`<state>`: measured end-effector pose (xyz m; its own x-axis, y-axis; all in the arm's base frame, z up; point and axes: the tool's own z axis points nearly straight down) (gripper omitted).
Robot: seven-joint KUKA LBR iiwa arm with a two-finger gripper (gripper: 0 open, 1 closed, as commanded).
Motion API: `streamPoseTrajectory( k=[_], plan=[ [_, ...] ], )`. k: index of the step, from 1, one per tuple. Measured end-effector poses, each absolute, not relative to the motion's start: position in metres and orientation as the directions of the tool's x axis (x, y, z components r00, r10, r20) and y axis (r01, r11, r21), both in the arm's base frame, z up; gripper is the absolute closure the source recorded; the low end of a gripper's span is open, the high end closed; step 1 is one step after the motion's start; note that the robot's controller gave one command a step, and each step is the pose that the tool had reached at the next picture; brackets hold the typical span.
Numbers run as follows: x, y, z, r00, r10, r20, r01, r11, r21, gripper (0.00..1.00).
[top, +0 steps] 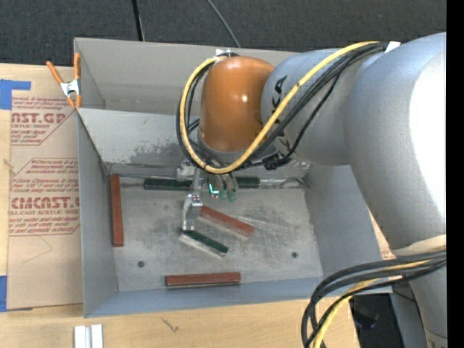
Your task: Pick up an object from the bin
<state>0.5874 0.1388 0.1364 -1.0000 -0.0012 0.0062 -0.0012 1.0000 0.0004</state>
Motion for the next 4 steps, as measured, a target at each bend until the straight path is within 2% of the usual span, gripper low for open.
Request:
streamPoseTrajectory(
  k=[1,2,3,4],
  plan=[
    [0.59,0.138,0.141,-1.0,0.0,-0.001,0.0,1.0,0.001,0.0],
    [0.567,0.073,0.08,-0.998,-0.058,-0.022,-0.058,0.998,0.002,1.0],
    [0.567,0.073,0.08,-0.998,-0.058,-0.022,-0.058,0.998,0.002,1.0],
    [0.577,0.057,0.22,-0.999,-0.046,-0.006,-0.046,0.999,0.0,1.0]
  ],
)
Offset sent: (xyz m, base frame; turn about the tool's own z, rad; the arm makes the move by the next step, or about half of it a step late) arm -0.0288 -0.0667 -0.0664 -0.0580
